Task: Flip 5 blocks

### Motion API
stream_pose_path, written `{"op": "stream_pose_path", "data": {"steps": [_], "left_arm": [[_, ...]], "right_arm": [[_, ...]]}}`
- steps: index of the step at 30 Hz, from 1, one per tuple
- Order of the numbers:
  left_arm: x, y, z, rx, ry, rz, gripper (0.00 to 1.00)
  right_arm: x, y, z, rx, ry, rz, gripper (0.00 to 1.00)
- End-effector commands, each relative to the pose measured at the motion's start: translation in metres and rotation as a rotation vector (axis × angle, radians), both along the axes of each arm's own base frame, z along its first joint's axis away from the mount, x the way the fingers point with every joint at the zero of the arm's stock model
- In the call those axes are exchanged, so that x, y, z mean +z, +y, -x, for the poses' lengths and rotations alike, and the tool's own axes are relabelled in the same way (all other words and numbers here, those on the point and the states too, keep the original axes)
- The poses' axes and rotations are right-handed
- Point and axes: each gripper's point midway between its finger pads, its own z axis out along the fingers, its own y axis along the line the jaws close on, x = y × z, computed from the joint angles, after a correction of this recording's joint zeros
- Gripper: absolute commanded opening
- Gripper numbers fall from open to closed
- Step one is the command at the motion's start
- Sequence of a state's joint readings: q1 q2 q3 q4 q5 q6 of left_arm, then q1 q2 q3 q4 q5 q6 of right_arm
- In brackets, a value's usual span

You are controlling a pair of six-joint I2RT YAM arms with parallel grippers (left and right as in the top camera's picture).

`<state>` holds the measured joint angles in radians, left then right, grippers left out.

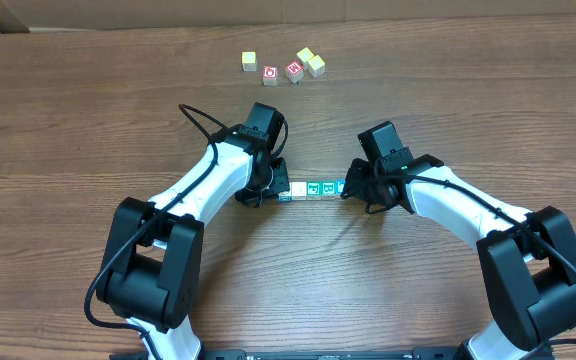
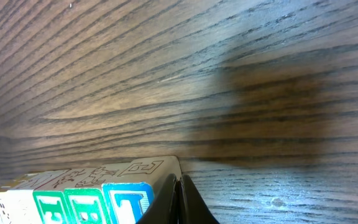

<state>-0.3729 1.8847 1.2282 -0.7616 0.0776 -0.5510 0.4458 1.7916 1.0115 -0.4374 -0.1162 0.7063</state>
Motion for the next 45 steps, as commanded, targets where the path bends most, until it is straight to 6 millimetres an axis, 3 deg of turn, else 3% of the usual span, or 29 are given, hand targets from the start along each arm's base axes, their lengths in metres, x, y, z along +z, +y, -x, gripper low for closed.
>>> {"op": "stream_pose_path", "data": {"steps": [1, 28, 39, 45], "left_arm": [[-0.008, 0.000, 0.004, 0.008, 0.014, -0.011, 0.04], [-0.008, -0.003, 0.004, -0.003, 0.009, -0.010, 0.04], [-0.008, -0.003, 0.003, -0.010, 0.006, -0.010, 0.04], [-0.007, -0.004, -0.001, -0.009, -0.011, -0.006, 0.04]], "right_arm": [[-0.003, 0.005, 0.006, 0.015, 0.019, -0.022, 0.04], [-0.001, 0.028, 0.019, 0.076, 0.042, -0.072, 0.04], [-0.004, 0.035, 0.033, -0.034, 0.124, -0.096, 0.04], [-0.003, 0.049, 0.043, -0.053, 0.161, -0.127, 0.04]]}}
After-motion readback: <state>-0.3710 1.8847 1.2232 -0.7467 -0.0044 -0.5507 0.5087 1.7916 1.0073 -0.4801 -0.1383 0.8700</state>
